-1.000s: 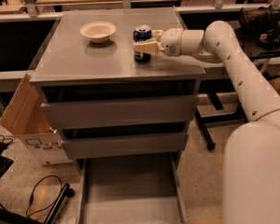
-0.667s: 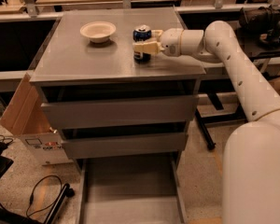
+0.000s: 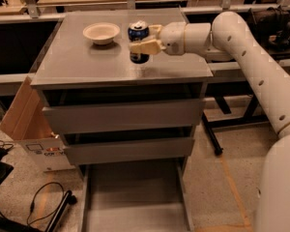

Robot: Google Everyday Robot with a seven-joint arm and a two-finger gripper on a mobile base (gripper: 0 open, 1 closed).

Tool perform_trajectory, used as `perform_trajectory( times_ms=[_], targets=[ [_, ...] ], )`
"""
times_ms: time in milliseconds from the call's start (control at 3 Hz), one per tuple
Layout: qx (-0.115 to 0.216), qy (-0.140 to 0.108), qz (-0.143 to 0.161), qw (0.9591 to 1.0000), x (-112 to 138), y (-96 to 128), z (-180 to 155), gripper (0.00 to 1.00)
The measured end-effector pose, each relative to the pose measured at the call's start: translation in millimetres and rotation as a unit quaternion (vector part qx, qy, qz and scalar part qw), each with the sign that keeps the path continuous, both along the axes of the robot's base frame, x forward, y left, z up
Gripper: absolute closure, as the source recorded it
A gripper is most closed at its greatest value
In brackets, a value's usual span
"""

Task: Place pepsi can into bottom drawer

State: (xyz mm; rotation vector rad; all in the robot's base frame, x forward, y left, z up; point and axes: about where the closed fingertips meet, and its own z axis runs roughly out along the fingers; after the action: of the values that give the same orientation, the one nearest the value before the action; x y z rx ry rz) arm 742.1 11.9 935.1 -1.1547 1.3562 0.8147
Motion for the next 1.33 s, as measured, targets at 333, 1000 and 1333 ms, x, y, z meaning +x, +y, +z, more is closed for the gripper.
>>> perform_trajectory(
  times_ms=[333,1000,1333],
  targets=[
    [0.002,-0.006,0.025,0.9997,-52.8,18.5,9.3,1.00],
    [-0.003,0.004,0.023,0.9997,-139.9,-2.7,-45.6,1.00],
    [-0.036,0.010,0.010,0.9992,-181.1,-29.9,-102.7,1.00]
  ],
)
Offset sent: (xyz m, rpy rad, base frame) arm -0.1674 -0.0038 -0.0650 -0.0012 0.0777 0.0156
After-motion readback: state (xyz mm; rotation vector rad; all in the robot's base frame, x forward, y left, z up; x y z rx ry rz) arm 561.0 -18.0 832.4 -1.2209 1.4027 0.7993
